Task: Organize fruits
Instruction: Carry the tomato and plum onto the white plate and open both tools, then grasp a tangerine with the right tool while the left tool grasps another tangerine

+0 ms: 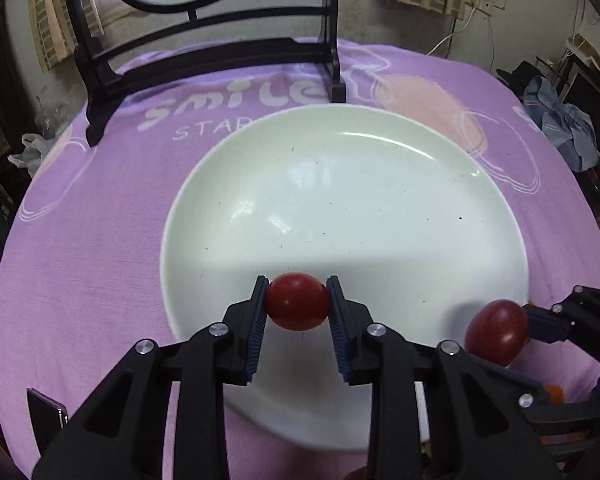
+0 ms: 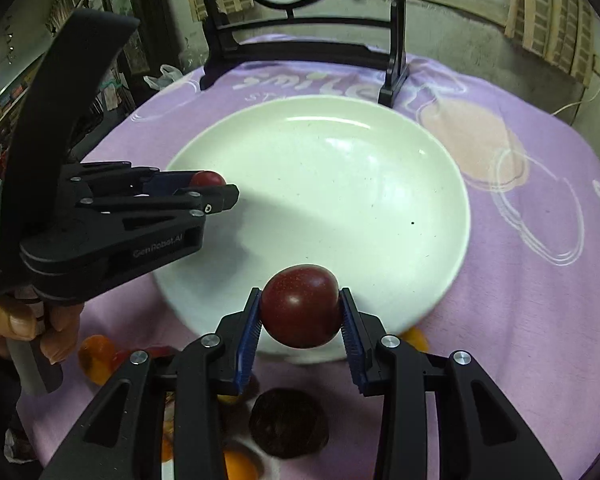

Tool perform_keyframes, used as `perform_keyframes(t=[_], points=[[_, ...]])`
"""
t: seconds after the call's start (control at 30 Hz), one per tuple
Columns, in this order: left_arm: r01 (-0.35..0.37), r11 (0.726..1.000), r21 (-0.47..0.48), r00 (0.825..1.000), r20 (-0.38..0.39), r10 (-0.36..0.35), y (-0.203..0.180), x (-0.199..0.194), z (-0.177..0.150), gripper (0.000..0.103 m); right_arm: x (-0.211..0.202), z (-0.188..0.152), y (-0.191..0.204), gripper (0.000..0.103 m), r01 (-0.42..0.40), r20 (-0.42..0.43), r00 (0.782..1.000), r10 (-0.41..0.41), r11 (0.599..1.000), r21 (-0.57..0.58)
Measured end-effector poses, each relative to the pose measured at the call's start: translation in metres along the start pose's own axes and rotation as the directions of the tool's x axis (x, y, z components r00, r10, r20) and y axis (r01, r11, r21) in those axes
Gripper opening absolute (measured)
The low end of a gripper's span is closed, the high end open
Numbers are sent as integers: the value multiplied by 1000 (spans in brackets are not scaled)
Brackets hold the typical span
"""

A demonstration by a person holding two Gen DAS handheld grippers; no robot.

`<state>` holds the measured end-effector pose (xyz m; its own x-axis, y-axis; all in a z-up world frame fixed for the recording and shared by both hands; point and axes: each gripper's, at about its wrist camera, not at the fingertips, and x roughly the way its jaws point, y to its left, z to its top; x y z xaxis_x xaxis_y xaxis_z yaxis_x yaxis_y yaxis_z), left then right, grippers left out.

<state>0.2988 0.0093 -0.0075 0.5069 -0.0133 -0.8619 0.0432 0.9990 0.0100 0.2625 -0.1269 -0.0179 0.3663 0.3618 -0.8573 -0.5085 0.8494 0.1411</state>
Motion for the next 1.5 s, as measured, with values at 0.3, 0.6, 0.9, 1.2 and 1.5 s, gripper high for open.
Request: perform_keyframes(t=[0.3,0.6,0.9,1.2,1.5], points=[[-73,997,-13,993,91,74,-6,-36,-9,61,-20,-7,-2,52,-16,47,999,20,996,-89],[-91,994,-60,986,138,98,11,-90,-74,70,-74,-47,-9,57,31,96,995,-21,994,-100],[-35,999,-42,990,132,40,18,-126,-147,71,-112,-120,9,60,62,108,992,-60,998,-14],[17,1000,4,985,172,-18,6,-147,-203,82,-87,-178,20,60,117,37,992,-124,981,155],[80,997,-18,992,98,-78,6,-135,-242,84,-66,-160,20,60,170,30,984,-177,970,173]])
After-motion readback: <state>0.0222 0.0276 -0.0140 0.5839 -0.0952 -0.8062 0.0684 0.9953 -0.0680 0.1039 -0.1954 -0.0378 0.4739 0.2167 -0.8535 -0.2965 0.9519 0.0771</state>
